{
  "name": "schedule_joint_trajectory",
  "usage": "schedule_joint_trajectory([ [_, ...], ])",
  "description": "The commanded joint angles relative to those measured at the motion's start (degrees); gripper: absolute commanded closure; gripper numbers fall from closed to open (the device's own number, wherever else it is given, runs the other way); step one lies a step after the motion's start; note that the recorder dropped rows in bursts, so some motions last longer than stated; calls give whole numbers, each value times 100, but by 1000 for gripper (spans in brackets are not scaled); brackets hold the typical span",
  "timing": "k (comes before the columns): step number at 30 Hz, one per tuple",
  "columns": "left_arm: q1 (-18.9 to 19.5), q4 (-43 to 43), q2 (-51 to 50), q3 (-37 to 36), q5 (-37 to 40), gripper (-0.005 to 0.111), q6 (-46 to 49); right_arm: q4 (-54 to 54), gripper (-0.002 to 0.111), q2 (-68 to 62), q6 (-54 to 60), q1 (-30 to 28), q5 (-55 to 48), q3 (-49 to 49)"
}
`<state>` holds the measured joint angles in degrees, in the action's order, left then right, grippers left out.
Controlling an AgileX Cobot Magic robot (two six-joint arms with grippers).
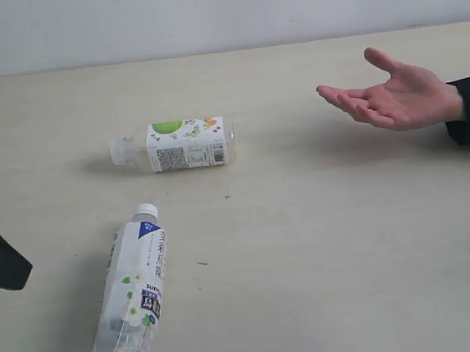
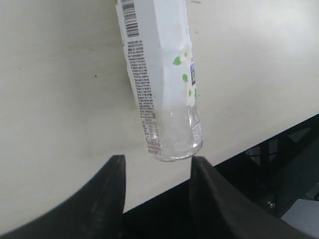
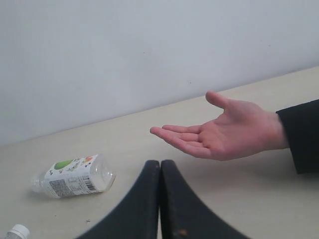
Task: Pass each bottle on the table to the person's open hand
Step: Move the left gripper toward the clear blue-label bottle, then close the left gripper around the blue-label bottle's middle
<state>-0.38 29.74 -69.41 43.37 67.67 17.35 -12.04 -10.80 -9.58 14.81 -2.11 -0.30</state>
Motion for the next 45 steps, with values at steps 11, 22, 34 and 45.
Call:
schedule_joint_trajectory([
  [11, -34, 849, -194, -28, 229, 51, 924, 25, 108, 14, -7, -16, -82, 30],
  [22, -684, -369, -256, 120, 229, 45, -748, 25, 108, 14, -7, -16, -97, 30],
  [34, -2551, -1448, -531, 659, -458, 45, -2670, 25, 108, 14, -7, -16, -97, 30],
  [45, -3632, -2161, -1666, 788, -1088, 45, -3507, 25, 108, 14, -7, -16, -104, 30],
])
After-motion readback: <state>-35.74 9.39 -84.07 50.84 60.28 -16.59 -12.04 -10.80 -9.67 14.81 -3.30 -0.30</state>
